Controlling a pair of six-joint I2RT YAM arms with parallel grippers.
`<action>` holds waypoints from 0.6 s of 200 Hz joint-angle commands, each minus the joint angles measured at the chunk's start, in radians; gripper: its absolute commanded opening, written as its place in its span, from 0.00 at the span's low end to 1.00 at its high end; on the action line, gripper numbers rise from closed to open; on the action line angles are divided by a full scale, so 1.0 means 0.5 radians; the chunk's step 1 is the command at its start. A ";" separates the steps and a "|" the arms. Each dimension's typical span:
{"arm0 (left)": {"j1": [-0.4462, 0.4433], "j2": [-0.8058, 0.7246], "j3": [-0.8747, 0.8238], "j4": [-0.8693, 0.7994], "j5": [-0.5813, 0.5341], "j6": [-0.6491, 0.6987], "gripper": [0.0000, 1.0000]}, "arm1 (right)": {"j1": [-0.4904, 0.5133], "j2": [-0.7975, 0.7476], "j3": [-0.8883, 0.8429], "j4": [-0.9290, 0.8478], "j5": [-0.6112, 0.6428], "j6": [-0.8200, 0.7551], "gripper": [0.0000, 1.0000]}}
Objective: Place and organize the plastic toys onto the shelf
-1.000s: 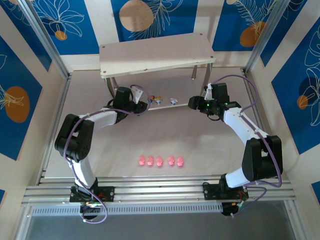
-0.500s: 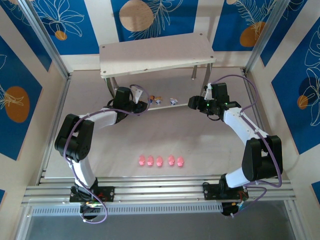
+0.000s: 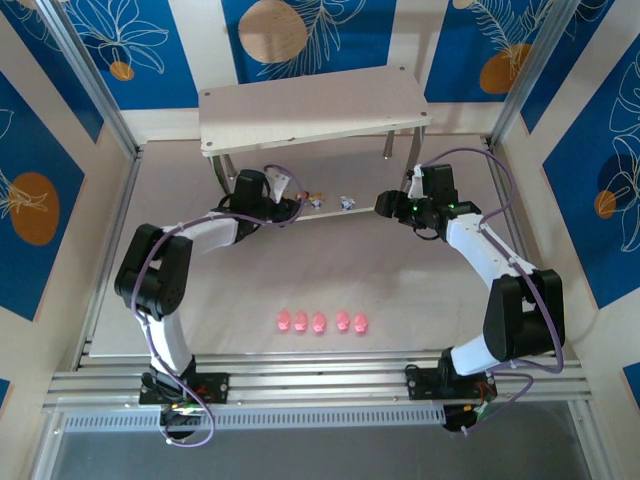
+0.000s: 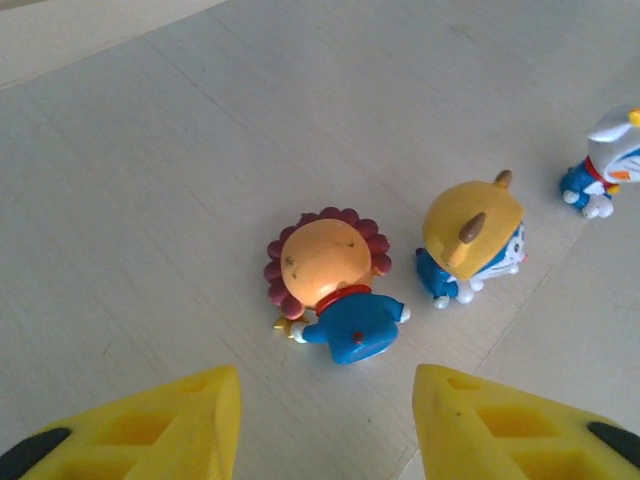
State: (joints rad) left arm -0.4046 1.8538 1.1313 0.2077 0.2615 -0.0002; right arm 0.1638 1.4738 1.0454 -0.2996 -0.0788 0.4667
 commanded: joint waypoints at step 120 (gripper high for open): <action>-0.069 0.182 0.273 -0.182 -0.020 0.078 0.51 | -0.017 0.010 0.014 0.027 -0.022 0.021 0.68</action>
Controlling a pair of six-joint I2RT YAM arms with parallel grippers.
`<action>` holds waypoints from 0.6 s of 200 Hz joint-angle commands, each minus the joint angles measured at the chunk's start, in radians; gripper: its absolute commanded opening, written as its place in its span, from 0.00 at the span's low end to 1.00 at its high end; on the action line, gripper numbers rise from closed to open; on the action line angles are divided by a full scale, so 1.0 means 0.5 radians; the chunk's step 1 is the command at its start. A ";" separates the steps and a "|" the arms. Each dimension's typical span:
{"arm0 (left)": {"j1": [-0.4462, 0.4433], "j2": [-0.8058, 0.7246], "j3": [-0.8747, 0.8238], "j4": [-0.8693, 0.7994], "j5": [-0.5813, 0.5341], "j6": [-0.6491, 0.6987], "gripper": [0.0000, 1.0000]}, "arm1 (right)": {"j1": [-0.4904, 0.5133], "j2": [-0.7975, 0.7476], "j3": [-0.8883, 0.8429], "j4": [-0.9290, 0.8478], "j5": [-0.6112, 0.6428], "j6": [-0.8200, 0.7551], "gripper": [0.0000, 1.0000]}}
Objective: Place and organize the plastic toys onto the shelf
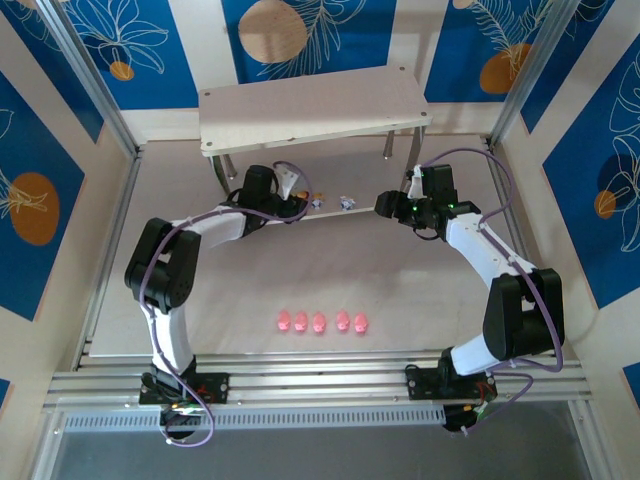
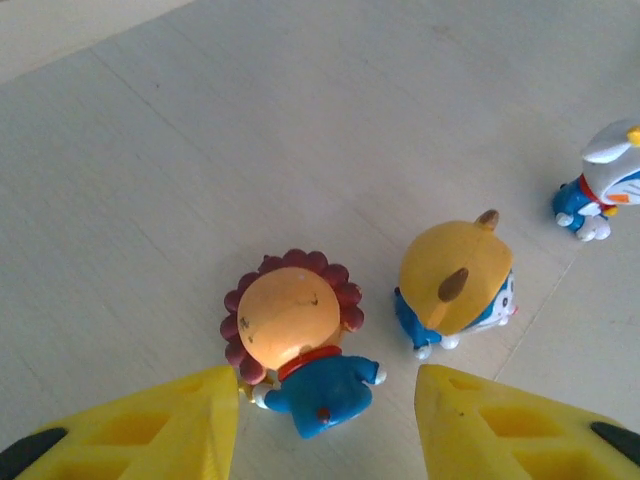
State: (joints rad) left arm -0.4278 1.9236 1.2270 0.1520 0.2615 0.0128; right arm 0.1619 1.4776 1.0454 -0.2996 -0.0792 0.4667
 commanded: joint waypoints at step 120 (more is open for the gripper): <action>-0.025 0.150 0.194 -0.153 -0.121 0.082 0.49 | -0.045 0.011 -0.012 0.050 -0.035 0.021 0.68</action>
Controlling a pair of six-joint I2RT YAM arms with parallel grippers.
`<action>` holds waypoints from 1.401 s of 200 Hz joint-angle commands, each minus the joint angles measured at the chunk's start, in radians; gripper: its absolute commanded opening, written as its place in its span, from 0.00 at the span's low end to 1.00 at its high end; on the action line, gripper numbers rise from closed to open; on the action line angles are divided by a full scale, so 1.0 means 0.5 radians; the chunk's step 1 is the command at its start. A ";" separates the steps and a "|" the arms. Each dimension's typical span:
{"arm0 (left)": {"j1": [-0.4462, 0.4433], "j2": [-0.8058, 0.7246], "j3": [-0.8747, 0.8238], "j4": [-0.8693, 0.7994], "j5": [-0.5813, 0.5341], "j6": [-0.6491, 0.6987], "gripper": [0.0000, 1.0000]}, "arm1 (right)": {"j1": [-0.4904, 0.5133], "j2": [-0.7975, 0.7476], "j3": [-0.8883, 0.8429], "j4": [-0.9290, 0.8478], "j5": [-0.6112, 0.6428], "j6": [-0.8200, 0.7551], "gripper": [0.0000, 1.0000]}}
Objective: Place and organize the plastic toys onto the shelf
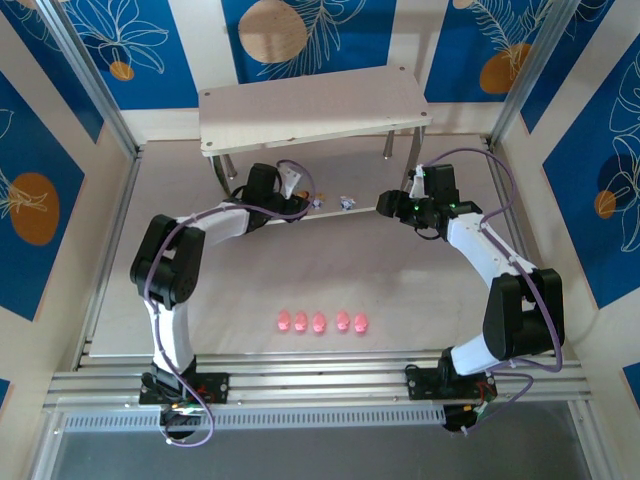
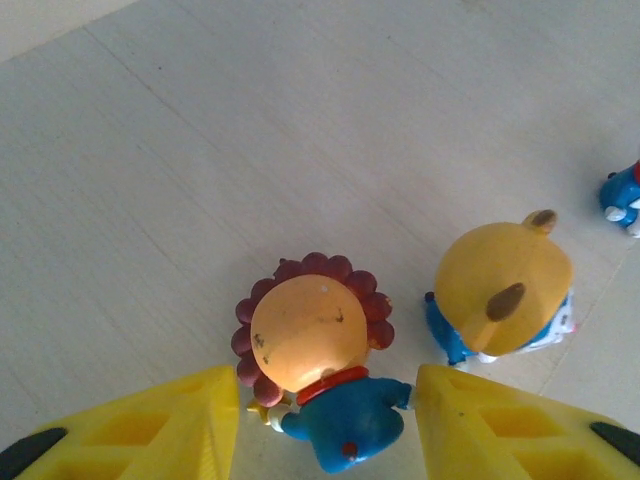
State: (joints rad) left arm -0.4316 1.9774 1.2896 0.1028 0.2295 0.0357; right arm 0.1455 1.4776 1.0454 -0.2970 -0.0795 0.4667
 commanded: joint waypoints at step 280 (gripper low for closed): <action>0.057 -0.626 -0.440 -0.314 -0.091 0.002 0.02 | -0.021 -0.097 -0.069 0.042 -0.085 0.013 0.68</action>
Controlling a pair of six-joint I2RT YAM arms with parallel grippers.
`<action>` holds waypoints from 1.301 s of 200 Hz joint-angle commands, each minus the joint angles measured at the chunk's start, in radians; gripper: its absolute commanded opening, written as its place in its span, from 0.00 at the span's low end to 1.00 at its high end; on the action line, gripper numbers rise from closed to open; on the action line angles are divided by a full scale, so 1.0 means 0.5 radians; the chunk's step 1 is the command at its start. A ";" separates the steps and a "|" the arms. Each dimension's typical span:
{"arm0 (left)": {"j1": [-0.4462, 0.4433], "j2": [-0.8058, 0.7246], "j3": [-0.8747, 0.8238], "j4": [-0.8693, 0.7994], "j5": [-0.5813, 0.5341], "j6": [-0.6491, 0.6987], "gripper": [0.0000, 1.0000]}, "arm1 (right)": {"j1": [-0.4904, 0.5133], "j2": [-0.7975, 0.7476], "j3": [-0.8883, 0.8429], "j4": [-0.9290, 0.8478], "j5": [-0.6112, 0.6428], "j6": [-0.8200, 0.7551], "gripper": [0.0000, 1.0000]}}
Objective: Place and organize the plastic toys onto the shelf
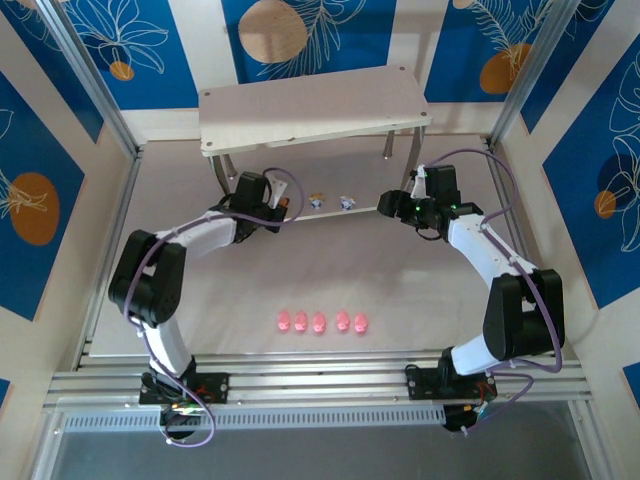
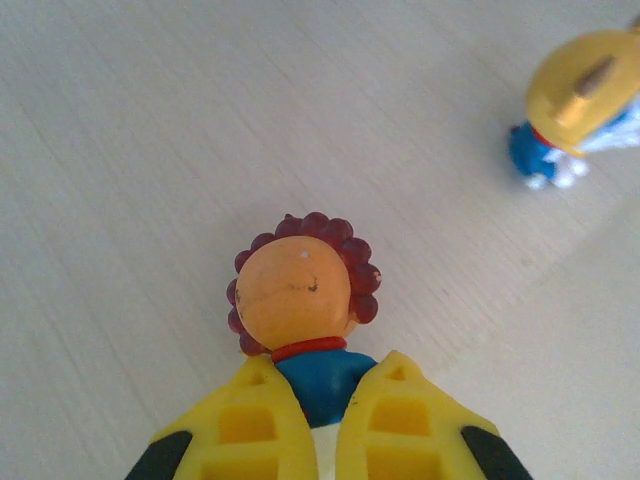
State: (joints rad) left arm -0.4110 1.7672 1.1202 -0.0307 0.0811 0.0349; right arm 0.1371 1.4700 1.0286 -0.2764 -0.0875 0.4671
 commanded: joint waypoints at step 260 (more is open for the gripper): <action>-0.045 -0.947 -0.860 2.875 2.519 -2.506 0.11 | 0.705 -1.116 -0.021 -0.185 -1.240 -0.731 0.61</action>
State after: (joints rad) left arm -0.4171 1.2949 0.6601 1.2247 1.2865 -1.1011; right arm 0.4614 0.8646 0.9867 -0.3752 -0.7559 0.1905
